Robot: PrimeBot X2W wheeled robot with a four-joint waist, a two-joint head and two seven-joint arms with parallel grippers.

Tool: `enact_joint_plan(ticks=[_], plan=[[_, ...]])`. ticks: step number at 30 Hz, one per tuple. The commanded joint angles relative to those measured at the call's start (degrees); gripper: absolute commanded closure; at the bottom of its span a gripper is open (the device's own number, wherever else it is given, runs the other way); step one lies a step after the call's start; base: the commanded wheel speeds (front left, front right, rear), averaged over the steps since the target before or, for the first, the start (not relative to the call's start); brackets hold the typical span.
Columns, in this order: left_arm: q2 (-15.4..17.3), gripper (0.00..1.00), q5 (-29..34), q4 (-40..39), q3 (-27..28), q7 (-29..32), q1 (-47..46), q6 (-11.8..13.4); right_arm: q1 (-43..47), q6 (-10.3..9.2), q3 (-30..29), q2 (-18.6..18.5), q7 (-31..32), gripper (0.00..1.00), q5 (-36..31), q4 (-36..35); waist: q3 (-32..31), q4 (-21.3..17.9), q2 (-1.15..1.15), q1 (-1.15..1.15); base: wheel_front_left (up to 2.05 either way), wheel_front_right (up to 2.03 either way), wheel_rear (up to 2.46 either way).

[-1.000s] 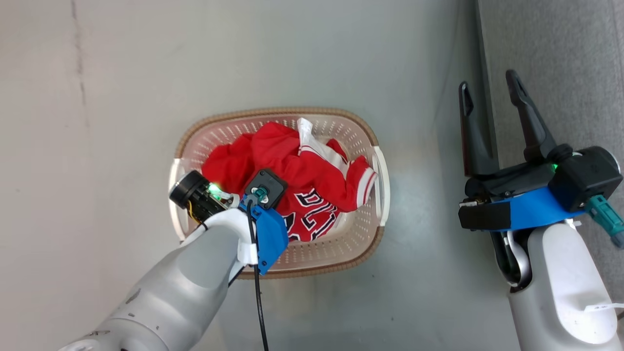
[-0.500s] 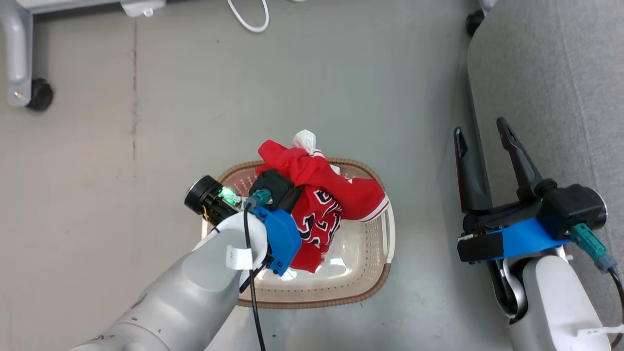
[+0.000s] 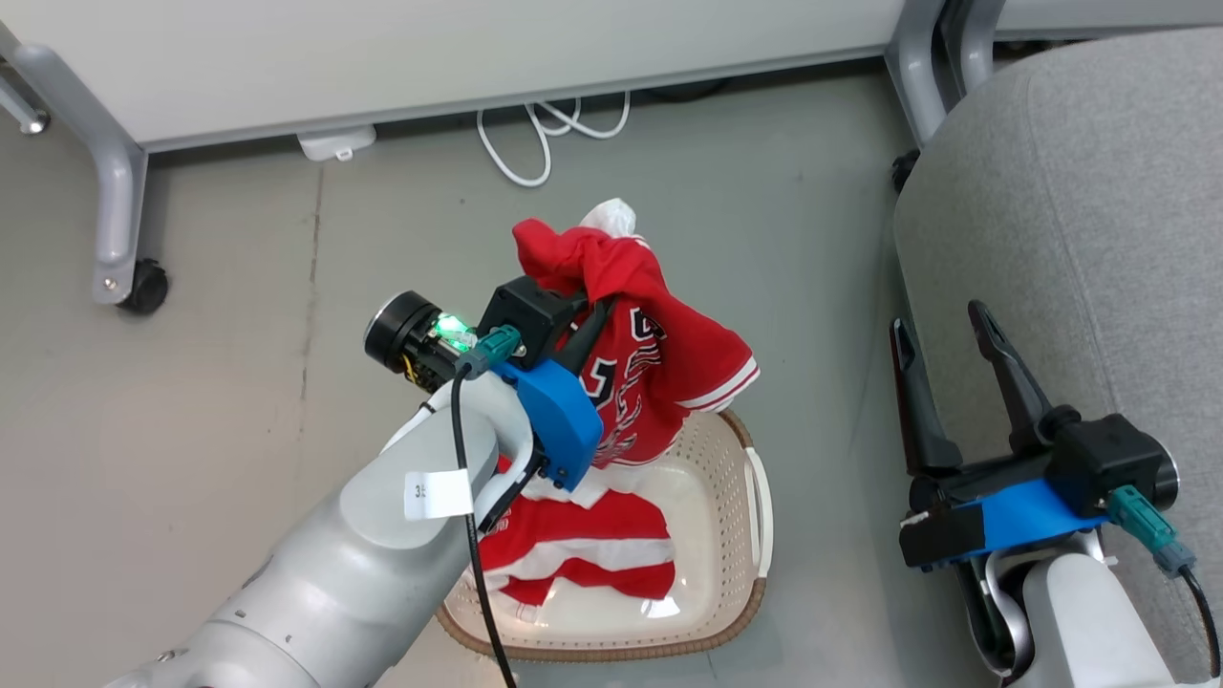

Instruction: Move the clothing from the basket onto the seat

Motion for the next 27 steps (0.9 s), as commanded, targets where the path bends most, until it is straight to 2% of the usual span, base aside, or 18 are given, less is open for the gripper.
enact_joint_plan(ticks=[1, 16, 27], plan=[[0.38, 1.0, 0.79, -1.02, 1.04, -0.26, 0.52, 0.29, 1.05, 0.03, -0.11, -0.24, -0.22, 0.0, 0.22, 0.18, -1.63, 0.08, 0.0, 0.01, 0.0, 0.0, 0.0], [1.71, 1.0, 5.88, -10.69, 7.55, -0.27, -1.9, 1.04, 5.44, 0.03, 0.06, -0.24, -0.22, 0.0, 1.79, 1.16, -8.67, -0.79, 0.0, 0.01, 0.0, 0.0, 0.0], [1.76, 1.0, 6.65, -15.46, 7.65, -0.27, -0.49, 1.38, 7.01, 0.03, -0.23, -0.23, -0.22, 0.0, 1.92, 1.33, -10.89, -0.81, 0.0, 0.01, 0.0, 0.0, 0.0]])
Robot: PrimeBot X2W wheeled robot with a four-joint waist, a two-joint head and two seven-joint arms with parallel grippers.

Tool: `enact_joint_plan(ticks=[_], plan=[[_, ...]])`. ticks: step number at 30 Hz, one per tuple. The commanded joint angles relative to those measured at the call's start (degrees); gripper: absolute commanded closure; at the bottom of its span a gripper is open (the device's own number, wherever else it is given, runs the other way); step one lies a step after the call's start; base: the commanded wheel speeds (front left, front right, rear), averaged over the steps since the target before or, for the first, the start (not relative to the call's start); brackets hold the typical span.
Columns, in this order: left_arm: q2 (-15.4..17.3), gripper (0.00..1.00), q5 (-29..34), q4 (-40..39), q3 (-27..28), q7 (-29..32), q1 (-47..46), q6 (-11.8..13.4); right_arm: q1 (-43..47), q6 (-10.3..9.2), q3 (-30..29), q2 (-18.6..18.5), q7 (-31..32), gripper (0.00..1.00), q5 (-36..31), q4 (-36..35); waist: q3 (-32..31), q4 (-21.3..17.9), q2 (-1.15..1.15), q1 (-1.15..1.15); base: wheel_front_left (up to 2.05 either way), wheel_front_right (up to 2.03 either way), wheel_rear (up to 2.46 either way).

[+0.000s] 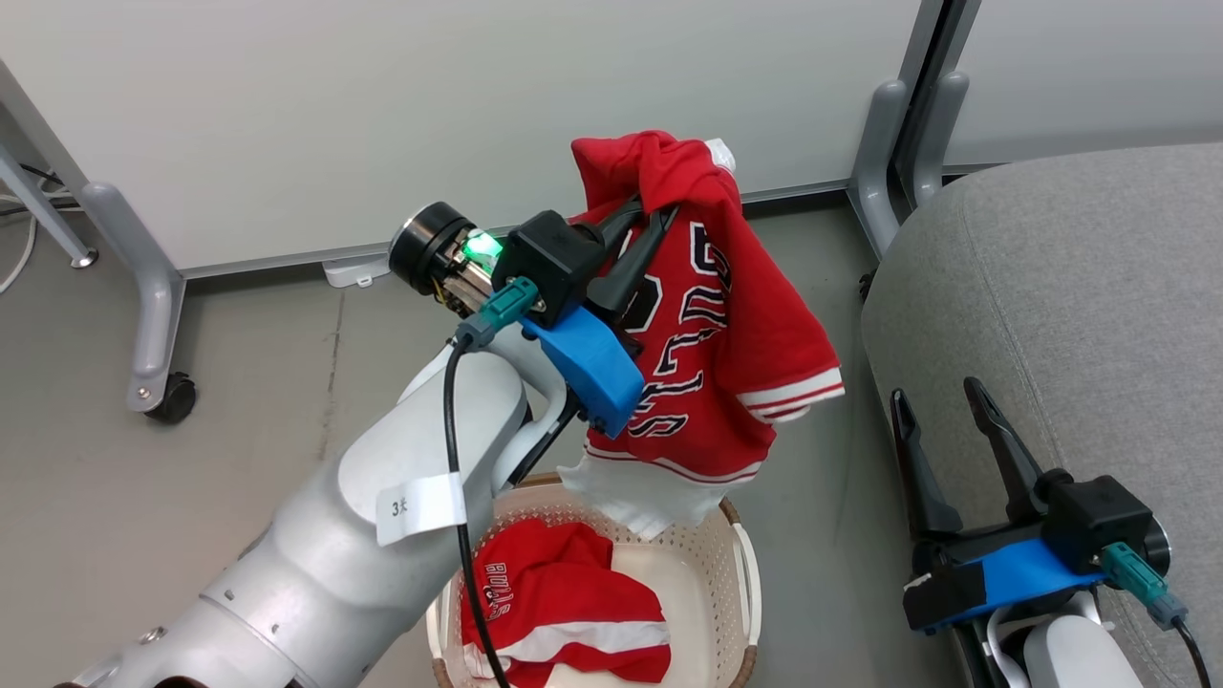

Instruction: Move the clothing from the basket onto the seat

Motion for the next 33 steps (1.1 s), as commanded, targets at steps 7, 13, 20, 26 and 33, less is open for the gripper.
enact_joint_plan(ticks=[7, 13, 20, 26, 33], plan=[[0.92, 1.0, -0.24, -1.57, -0.42, 0.04, 1.4, 0.65, 0.93, 0.03, 0.16, -0.23, -0.22, 0.0, -0.49, -0.51, -0.24, 0.07, 0.0, 0.01, 0.0, 0.0, 0.0], [1.15, 1.0, -0.44, -2.27, -0.65, 0.18, 1.54, 0.95, -1.39, 0.03, 2.36, -0.23, -0.22, 0.0, -1.87, -1.4, -0.06, 0.24, 0.0, 0.01, 0.0, 0.0, 0.0], [1.3, 1.0, -0.57, -2.64, -0.95, 0.34, 1.32, 1.09, -5.37, 0.03, 6.61, -0.31, -0.22, 0.0, -4.13, -1.27, 0.51, 0.48, 0.0, 0.01, 0.0, 0.0, 0.0], [1.03, 1.0, -0.46, -2.93, -1.45, 0.33, 0.69, 1.09, -10.9, 0.03, 11.35, -1.72, -0.22, 0.0, -4.33, -0.52, 1.36, 1.18, 0.0, 0.01, 0.0, 0.0, 0.0], [0.56, 1.0, 0.03, -3.24, -2.13, 0.22, 0.33, 1.04, -17.54, 0.03, 15.41, -2.62, -0.22, 0.0, -4.14, 2.13, 2.45, 2.01, 0.0, 0.01, 0.0, 0.0, 0.0]])
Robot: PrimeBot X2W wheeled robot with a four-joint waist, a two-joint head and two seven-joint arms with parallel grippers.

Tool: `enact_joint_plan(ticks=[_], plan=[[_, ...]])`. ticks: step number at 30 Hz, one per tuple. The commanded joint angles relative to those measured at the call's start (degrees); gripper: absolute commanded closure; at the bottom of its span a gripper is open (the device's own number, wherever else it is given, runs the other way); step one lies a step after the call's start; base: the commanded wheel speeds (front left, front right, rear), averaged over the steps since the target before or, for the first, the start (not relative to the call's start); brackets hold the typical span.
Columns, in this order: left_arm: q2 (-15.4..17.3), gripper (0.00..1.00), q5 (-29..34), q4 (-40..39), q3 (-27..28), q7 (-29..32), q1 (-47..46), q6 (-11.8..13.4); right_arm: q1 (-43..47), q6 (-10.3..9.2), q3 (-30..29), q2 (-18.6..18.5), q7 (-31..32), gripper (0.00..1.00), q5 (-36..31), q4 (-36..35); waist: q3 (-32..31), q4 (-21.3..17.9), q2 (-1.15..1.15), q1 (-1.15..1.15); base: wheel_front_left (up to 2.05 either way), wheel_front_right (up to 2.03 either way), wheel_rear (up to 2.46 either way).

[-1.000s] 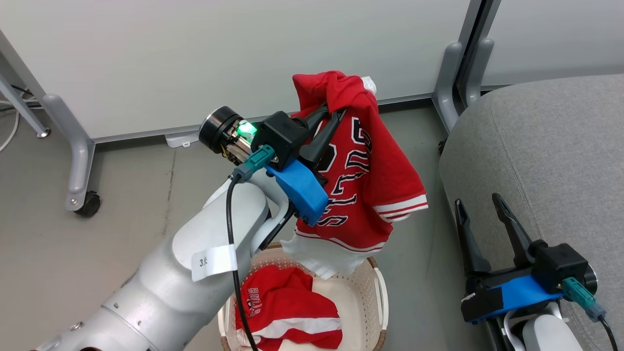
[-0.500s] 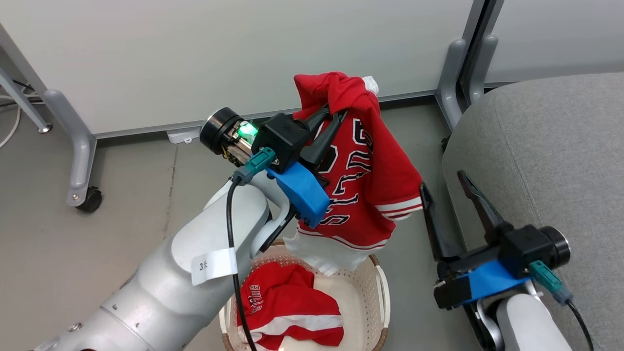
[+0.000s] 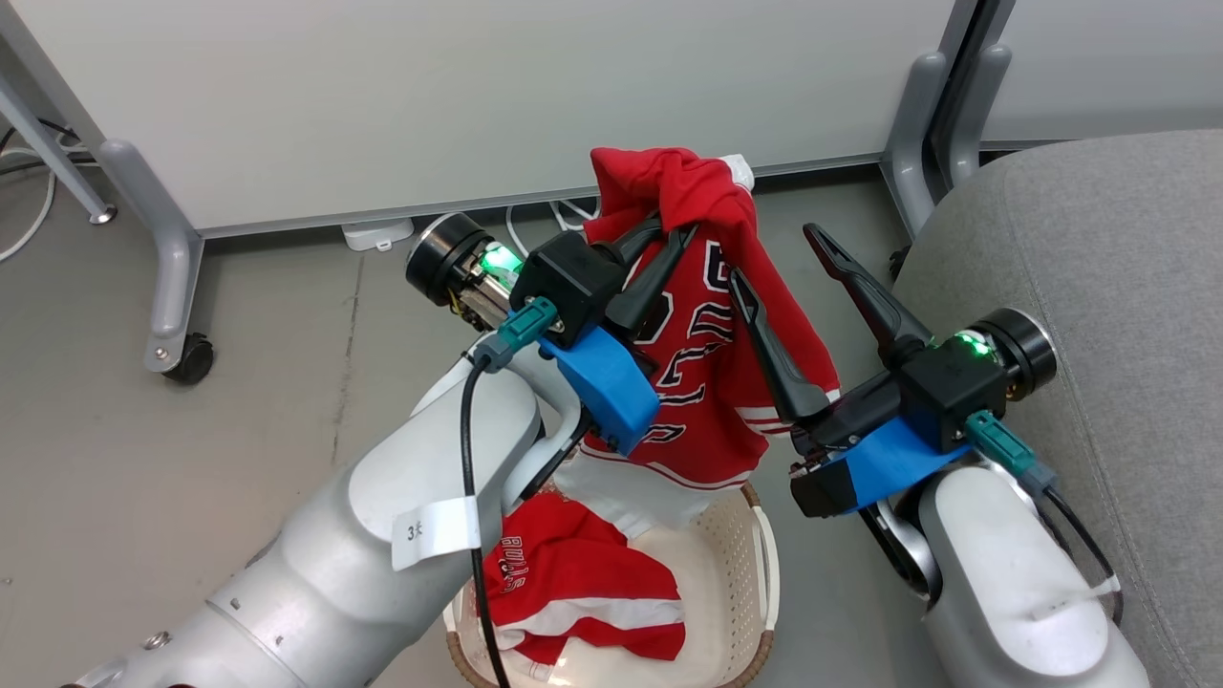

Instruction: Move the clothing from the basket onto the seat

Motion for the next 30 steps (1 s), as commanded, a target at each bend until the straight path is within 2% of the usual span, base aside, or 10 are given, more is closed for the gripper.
enact_joint_plan(ticks=[1, 11, 17, 18, 19, 20, 30], plan=[[-0.04, 1.0, 0.46, -0.26, -0.09, -0.14, -0.6, 0.0, -1.3, 0.03, 0.48, -0.47, -0.22, 0.0, -0.24, 0.85, 0.23, 0.23, 0.0, 0.0, 0.0, 0.0, 0.0], [-1.02, 1.0, 0.95, -0.7, -1.51, -0.2, -1.5, -0.3, -7.82, 0.03, 3.63, -1.43, -0.2, 0.0, -0.55, 10.48, 1.39, 1.0, 0.0, 0.0, 0.0, 0.0, 0.0], [-1.05, 1.0, 1.08, -0.93, -1.88, -0.26, -1.58, -0.3, -9.98, 0.03, 6.12, -0.78, -0.21, 0.0, 0.19, 16.51, 1.72, 0.92, 0.0, 0.0, 0.0, 0.0, 0.0], [-1.04, 1.0, 1.07, -0.92, -1.91, -0.28, -1.55, -0.31, -10.41, 0.03, 6.65, -0.61, -0.21, 0.23, 0.51, 17.53, 1.69, 0.87, 0.0, 0.0, 0.0, 0.0, 0.0], [-1.07, 1.0, 1.06, -0.94, -1.96, -0.29, -1.53, -0.32, -10.87, 0.03, 7.2, -0.45, -0.21, 0.64, 0.68, 18.31, 1.65, 0.84, 0.0, 0.0, 0.0, 0.0, 0.0], [-1.11, 1.0, 1.05, -0.94, -2.03, -0.3, -1.49, -0.33, -11.25, 0.03, 7.78, -0.27, -0.21, 1.0, 1.1, 19.16, 1.58, 0.81, 0.0, 0.0, 0.0, 0.0, 0.0], [-1.19, 1.0, 0.66, -0.79, -2.33, -0.43, -1.57, -0.47, -12.33, 0.03, 9.07, -0.29, -0.21, 1.0, 2.15, 20.89, 1.21, 1.06, 0.0, 0.0, 0.0, 0.0, 0.0]])
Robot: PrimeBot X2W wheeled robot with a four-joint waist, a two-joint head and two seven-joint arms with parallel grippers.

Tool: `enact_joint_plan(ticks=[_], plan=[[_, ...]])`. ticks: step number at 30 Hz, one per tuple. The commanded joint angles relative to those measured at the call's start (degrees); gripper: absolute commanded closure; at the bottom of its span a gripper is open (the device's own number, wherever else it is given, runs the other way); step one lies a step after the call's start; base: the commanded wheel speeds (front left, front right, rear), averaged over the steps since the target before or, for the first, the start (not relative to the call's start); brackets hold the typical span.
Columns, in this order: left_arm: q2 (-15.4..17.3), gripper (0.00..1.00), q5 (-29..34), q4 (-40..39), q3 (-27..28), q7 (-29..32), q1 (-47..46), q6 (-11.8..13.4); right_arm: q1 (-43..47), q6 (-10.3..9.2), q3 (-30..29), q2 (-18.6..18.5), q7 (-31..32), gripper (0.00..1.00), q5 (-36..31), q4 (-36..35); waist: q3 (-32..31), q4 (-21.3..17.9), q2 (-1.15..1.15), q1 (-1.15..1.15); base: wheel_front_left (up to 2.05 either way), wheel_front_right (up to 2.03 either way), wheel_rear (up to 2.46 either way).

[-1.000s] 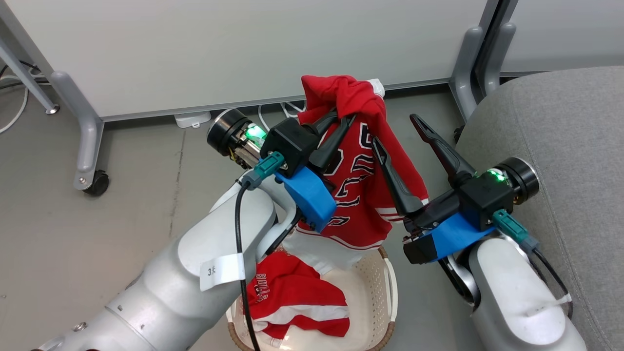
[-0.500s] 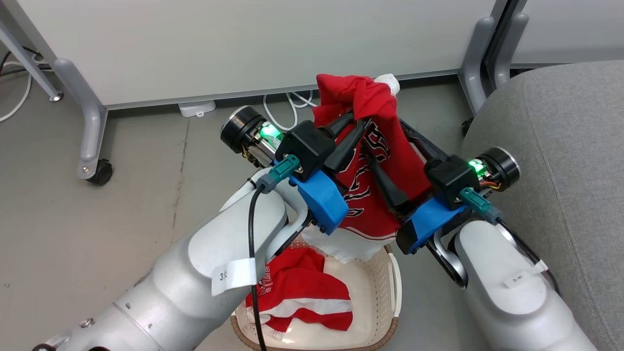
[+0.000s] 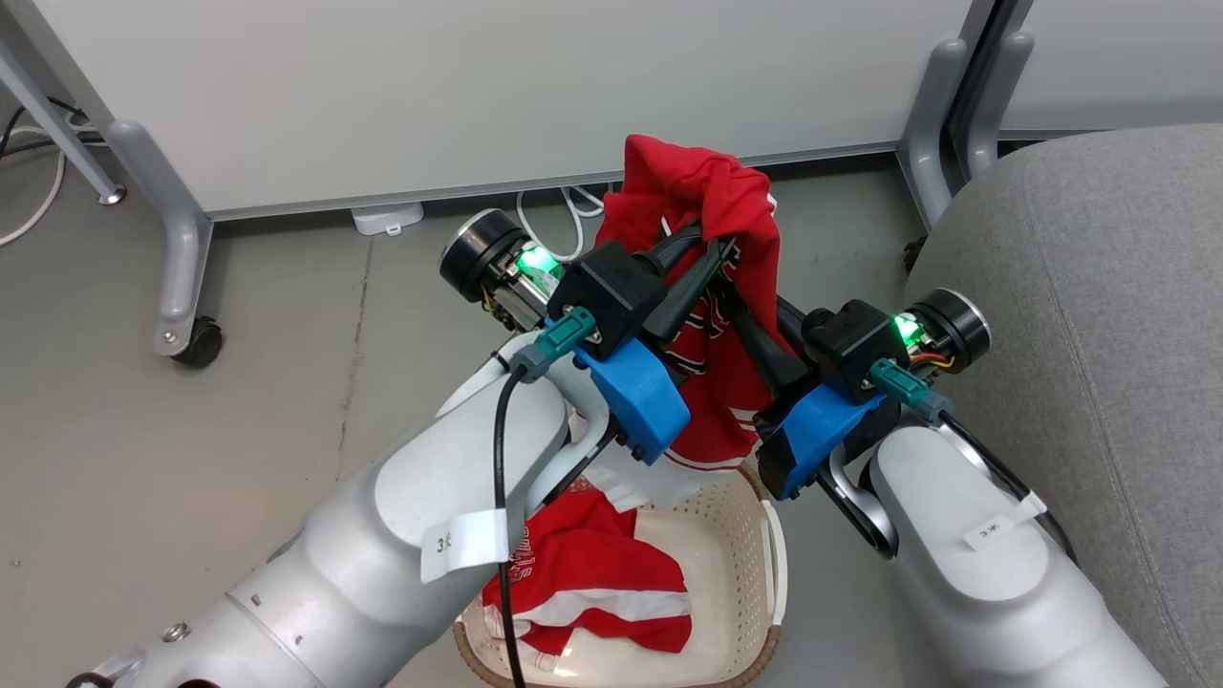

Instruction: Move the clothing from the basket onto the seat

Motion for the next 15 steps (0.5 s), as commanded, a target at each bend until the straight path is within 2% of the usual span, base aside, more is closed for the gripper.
enact_joint_plan(ticks=[1, 9, 10, 11, 15], plan=[[0.14, 1.0, -0.19, 0.01, 0.17, -0.37, -0.46, -0.01, -0.59, 0.03, 0.2, -0.05, -0.2, 1.0, 0.33, 0.15, -0.11, 0.01, 0.0, 0.0, 0.0, 0.0, 0.0], [0.48, 1.0, -0.41, 0.29, 0.65, -0.42, 0.02, 0.53, 0.39, 0.03, 0.47, -0.34, -0.21, 1.0, 0.9, -0.47, -0.39, -0.14, 0.0, 0.0, 0.0, 0.0, 0.0], [0.46, 0.57, -0.54, 0.36, 0.74, -0.43, 0.12, 0.6, 0.44, 0.03, 0.45, -0.38, -0.2, 1.0, 0.96, -0.52, -0.38, -0.19, 0.0, 0.0, 0.0, 0.0, 0.0], [0.46, 0.0, -0.56, 0.24, 0.92, -0.46, 0.16, 0.83, 0.48, 0.03, 0.45, -0.42, -0.2, 1.0, 0.98, -0.58, -0.35, -0.24, 0.0, 0.0, 0.0, 0.0, 0.0], [0.53, 0.0, -0.41, 0.01, 0.88, -0.44, 0.45, 0.99, 0.8, 0.03, 0.53, -0.47, -0.21, 1.0, 1.05, -0.99, -0.25, -0.48, 0.0, 0.0, 0.0, 0.0, 0.0]])
